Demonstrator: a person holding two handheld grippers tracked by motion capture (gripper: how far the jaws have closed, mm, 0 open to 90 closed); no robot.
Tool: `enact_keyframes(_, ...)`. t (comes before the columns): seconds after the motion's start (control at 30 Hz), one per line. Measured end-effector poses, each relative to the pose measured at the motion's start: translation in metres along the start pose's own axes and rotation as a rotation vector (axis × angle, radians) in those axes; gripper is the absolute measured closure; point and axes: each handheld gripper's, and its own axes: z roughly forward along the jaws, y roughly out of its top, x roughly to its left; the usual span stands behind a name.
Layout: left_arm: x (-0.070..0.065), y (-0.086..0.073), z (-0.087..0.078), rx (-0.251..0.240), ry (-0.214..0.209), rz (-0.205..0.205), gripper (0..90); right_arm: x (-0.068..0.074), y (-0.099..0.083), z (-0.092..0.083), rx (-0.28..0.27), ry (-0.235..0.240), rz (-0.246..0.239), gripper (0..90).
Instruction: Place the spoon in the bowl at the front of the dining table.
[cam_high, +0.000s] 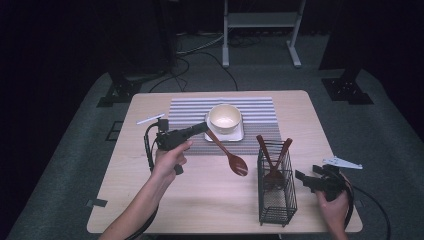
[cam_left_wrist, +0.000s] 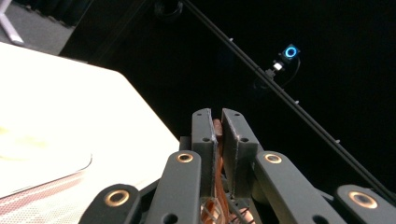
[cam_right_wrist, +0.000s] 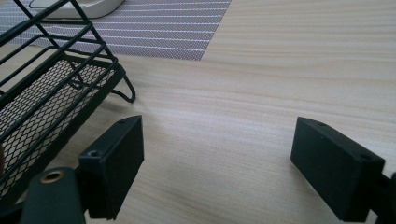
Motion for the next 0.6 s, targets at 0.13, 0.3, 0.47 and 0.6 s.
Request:
enact_keyframes(0.13, 0.004, -0.002, 0.003, 0.004, 0.01, 0.002, 84.3, 0.0, 0.0, 0.0, -0.002, 0.0, 0.001, 16.1)
enact_keyframes(0.3, 0.008, -0.002, 0.006, -0.002, 0.023, 0.0, 84.3, 0.0, 0.0, 0.0, -0.002, 0.0, 0.001, 16.1)
enact_keyframes(0.47, 0.01, 0.0, 0.013, -0.011, 0.025, 0.001, 84.3, 0.0, 0.0, 0.0, -0.003, 0.001, -0.002, 16.1)
enact_keyframes(0.6, 0.01, 0.002, 0.019, 0.003, 0.021, 0.01, 84.3, 0.0, 0.0, -0.001, -0.004, 0.0, 0.001, 16.1)
